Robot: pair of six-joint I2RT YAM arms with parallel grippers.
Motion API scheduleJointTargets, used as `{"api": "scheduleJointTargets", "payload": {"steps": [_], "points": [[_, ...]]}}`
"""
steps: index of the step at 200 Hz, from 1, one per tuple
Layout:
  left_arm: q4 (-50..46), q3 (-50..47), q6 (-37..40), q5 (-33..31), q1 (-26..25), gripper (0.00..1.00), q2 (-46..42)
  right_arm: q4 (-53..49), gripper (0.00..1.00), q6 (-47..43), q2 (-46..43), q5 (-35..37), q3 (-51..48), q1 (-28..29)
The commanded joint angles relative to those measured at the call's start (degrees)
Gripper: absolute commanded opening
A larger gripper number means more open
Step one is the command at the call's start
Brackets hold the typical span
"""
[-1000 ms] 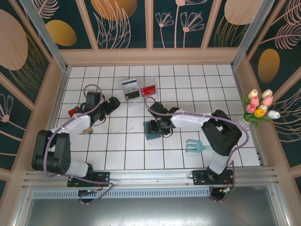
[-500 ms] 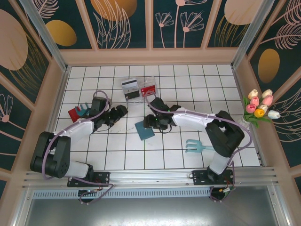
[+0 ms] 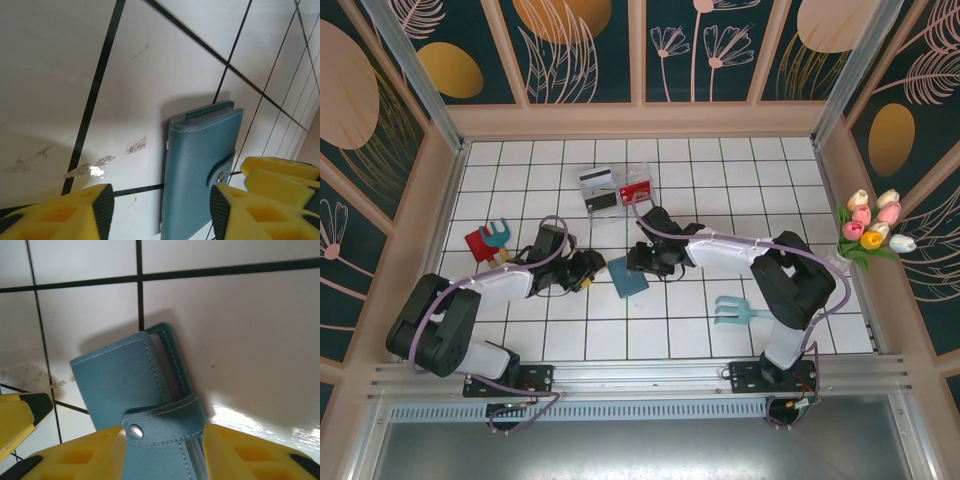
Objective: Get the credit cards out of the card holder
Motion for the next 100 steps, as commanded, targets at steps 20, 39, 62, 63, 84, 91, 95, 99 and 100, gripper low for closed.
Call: {"api": "scheduleJointTargets", "payload": {"steps": [20,39,62,63,84,91,95,99,100], "points": [[5.05,-1.28,-2.98,2.77,-1.05,0.46,1.8,2.27,0.42,1.59,1.64,-2.87,-0.56,0.06],[7.23,-1.08,-3.5,4.05,-2.22,0.45,2.91,2.66,0.42,1.83,2.34,-3.49,-0.87,-0.03],[10.37,-0.94,-4.47,5.05,-3.65,0.43,4.83,3.99,0.42,2.09,2.73,-4.77,-1.6,-0.29],[10.48,-0.93,-4.51,5.05,-3.68,0.43,4.91,4.05,0.42,2.06,2.74,-4.76,-1.64,-0.34],[12.42,-0.38,-4.39,5.93,-3.98,0.42,6.5,4.99,0.42,2.43,2.77,-5.43,-2.45,-0.43],[12.17,0.18,-3.83,5.61,-3.98,0.42,6.9,5.27,0.42,2.52,2.81,-5.58,-2.76,-0.46],[11.95,0.48,-3.64,5.5,-3.98,0.42,7.2,5.4,0.42,2.63,2.76,-5.84,-2.95,-0.42],[11.7,0.75,-3.48,5.28,-3.94,0.41,7.52,5.58,0.42,2.64,2.81,-6.15,-3.02,-0.42],[11.67,0.79,-3.49,5.25,-3.96,0.42,7.58,5.63,0.42,2.64,2.82,-6.2,-3.1,-0.45]]}}
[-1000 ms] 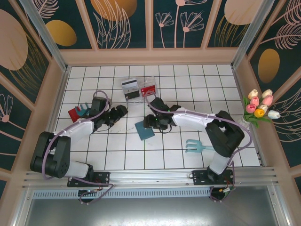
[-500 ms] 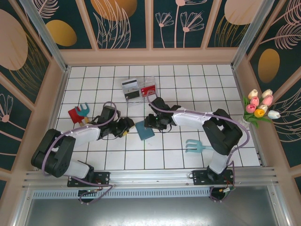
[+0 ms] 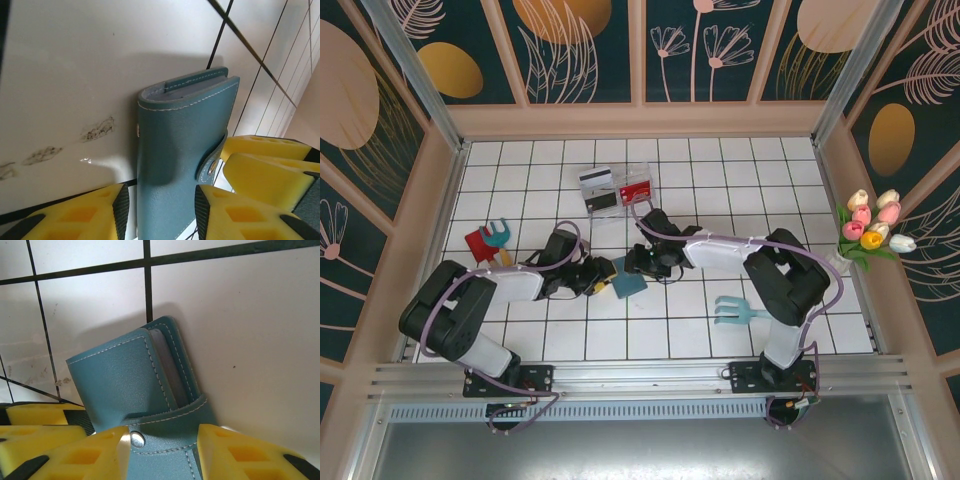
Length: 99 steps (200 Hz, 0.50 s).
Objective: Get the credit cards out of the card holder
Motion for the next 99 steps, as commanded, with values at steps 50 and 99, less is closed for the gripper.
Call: {"api": "scheduleJointTargets", "payload": {"steps": [50,99], "points": [[6.64,1.72,0.8,2.27,-0.19,0.36,2.46,2.55,0.4,1.43,0.98,-3.72,-3.13,-0.34],[15.91,-0.88,3.48,6.93,-0.2,0.21,1.76,3.04,0.4,2.04,-1.3,-2.32,-3.81,-0.34]]}}
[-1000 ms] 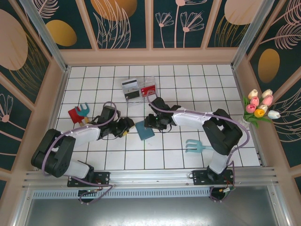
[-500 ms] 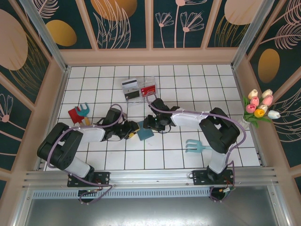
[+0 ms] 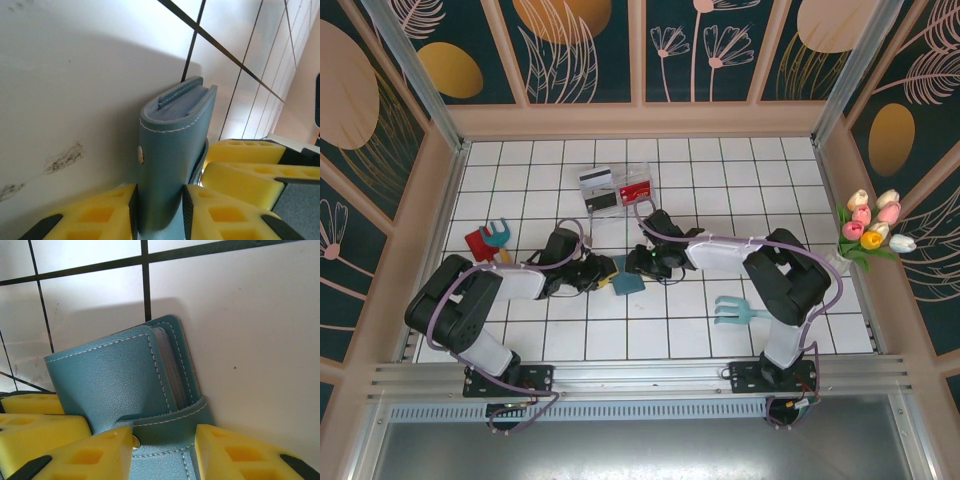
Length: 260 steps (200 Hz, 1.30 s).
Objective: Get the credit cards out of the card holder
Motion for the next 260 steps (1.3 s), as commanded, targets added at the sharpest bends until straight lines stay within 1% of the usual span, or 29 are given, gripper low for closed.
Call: {"api": "scheduleJointTargets", "payload": {"steps": [1,22,46,72,90,113,173,214,242,260], "points": [[9.07,-0.39,2.14,5.12,-0.25,0.21,-0.39,0.03,0.4,1.27,-1.35,-0.17,-1.95,0.34],[7.71,-0.22,3.68,4.44,-0.29,0.13,-2.1,-0.5,0.4,2.15,-4.67,3.09,-2.74,0.34],[1.24,2.17,8.33,2.02,-0.29,0.08,-5.71,-0.29,0.43,1.73,-9.25,5.78,-4.24,0.34],[-1.9,3.18,10.6,0.59,-0.29,0.05,-8.92,2.11,0.48,1.0,-12.23,4.62,-6.0,0.43],[-1.39,2.45,10.03,0.49,-0.29,0.03,-9.44,3.45,0.52,0.24,-11.78,2.46,-5.84,0.67],[-1.18,2.14,9.84,0.75,-0.29,0.02,-8.86,4.39,0.56,-0.14,-11.25,2.41,-5.01,1.48],[-0.11,2.0,9.77,2.73,-0.29,0.01,-8.55,-0.58,0.57,-0.7,-7.63,5.85,-0.97,1.57],[-0.25,1.37,9.89,2.49,-0.29,0.0,-9.22,-2.78,0.57,-1.03,-6.55,7.59,0.24,1.48],[-1.46,1.45,10.45,1.62,-0.29,0.0,-9.73,-5.13,0.55,-0.35,-6.72,10.93,0.67,1.4],[-5.01,2.67,12.07,-0.11,-0.3,0.0,-10.03,-7.37,0.52,0.56,-7.19,14.12,0.67,1.23]]}}
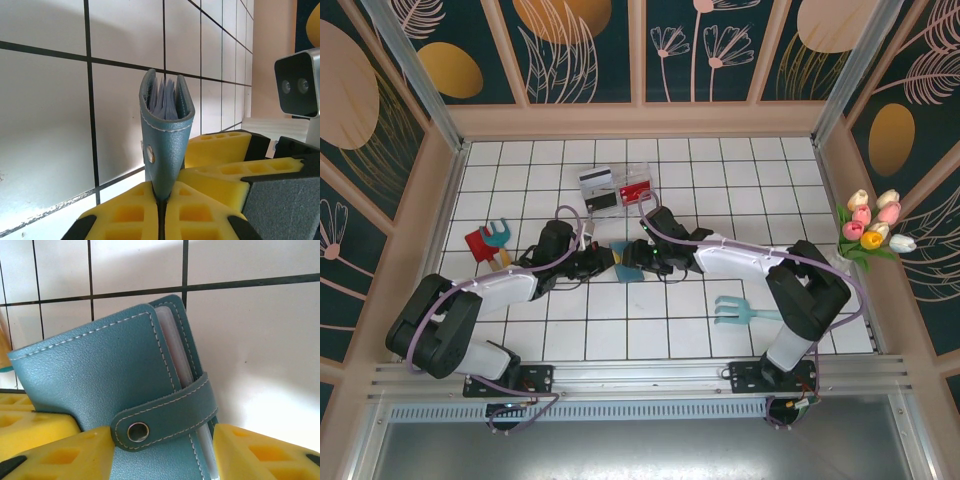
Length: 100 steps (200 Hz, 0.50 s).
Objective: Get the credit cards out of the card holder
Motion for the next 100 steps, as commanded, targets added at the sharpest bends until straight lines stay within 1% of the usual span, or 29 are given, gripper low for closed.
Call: {"api": "scheduleJointTargets", "payload": {"steps": [1,28,68,82,100], "points": [[-3.27,1.13,2.98,-0.39,-0.27,0.0,-1.47,-5.47,0.52,0.61,0.32,7.48,1.09,-0.44],[-8.94,3.16,5.18,-3.04,-0.27,0.0,-1.53,-7.38,0.5,2.35,-1.14,10.64,-0.31,-1.33],[-9.36,3.78,4.94,-3.44,-0.29,0.0,-0.9,-7.21,0.48,3.33,-2.83,11.14,-1.68,-2.21],[-9.18,3.91,4.85,-3.28,-0.26,0.0,-0.66,-5.89,0.48,2.52,-3.37,9.82,-1.49,-2.2],[-8.8,3.93,4.59,-2.75,-0.27,0.0,-0.65,-1.08,0.48,-0.2,-4.92,4.78,-1.91,-1.8]]}}
